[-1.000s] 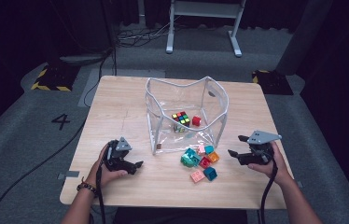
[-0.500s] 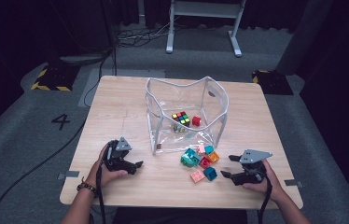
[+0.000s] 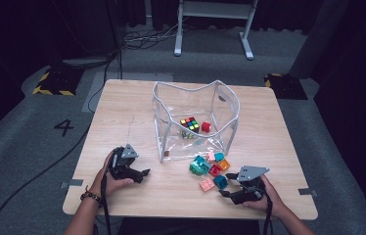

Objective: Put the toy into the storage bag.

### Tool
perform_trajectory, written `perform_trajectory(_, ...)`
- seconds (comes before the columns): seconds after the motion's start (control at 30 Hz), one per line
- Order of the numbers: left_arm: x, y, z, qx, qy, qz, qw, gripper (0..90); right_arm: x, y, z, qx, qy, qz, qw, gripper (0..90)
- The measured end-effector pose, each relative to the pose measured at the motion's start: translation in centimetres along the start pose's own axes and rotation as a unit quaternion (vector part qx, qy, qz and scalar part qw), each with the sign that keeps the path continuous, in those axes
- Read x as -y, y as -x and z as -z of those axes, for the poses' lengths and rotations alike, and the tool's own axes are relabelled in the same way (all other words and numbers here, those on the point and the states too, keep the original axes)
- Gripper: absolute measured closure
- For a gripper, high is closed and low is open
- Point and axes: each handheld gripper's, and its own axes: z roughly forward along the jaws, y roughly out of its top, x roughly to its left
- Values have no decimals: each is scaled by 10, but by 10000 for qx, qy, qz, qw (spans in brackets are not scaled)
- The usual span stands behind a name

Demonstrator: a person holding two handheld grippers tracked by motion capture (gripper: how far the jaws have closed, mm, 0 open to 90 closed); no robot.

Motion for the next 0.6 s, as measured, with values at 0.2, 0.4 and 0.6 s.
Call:
perform_trajectory(0.2, 0, 0, 0, 2, 11, -8, 10000, 69, -1, 3, -4, 96, 12, -40, 9999, 381)
perform_trajectory(0.4, 0, 0, 0, -1, 0, 0, 10000, 69, -2, 6, -6, 151, 51, -114, 9998, 417)
perform_trajectory(0.6, 0, 0, 0, -2, 0, -2, 10000, 69, -4, 8, -7, 174, 95, -104, 9997, 535)
